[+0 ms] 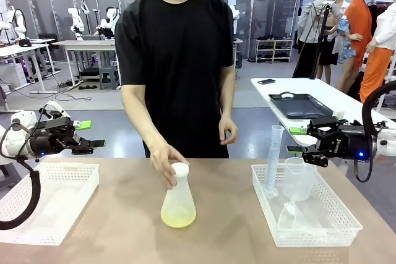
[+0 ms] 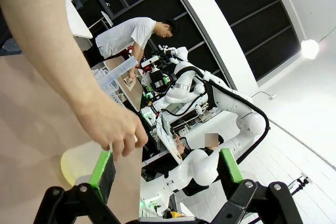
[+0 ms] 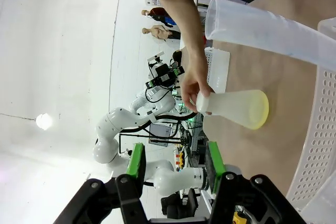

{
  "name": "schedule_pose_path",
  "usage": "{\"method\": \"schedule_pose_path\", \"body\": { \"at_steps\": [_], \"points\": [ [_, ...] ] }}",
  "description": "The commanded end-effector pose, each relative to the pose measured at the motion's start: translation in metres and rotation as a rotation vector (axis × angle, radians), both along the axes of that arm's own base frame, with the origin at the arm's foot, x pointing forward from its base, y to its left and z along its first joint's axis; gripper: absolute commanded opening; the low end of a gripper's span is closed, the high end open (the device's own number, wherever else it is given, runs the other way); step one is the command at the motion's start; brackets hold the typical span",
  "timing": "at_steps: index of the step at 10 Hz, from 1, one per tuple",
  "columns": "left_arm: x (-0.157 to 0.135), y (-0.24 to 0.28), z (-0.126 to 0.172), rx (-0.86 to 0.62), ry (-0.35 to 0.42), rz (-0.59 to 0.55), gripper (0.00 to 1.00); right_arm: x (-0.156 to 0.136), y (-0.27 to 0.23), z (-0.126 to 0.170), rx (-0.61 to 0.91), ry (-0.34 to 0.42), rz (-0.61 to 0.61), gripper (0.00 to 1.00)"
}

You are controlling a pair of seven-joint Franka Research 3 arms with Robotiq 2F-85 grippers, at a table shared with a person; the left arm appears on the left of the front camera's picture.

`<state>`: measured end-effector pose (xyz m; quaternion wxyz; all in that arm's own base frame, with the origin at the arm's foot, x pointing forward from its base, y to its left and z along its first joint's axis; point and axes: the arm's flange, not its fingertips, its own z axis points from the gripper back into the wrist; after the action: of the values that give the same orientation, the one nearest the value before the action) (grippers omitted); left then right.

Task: Prepare the solutions needed for the experiment.
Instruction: When the human places the Big flask in the center of the table, pick up the Big flask and place it in the left Organizing basket.

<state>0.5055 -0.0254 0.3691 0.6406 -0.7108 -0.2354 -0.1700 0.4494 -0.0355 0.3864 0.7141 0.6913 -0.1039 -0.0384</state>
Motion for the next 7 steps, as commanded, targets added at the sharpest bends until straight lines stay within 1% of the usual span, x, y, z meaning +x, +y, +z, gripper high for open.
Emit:
{"method": "schedule_pose_path", "body": {
  "at_steps": [1,7],
  "points": [
    [-0.0019,-0.0011,0.0,0.022,-0.005,-0.001,1.0,-0.0002,-0.0001,0.0012,0.008,-0.004,-0.003,0.59],
    [-0.0019,-0.0011,0.0,0.022,-0.005,-0.001,1.0,-0.0002,-0.0001,0.0012,0.008,-0.004,-0.003,0.59]
  ]
}}
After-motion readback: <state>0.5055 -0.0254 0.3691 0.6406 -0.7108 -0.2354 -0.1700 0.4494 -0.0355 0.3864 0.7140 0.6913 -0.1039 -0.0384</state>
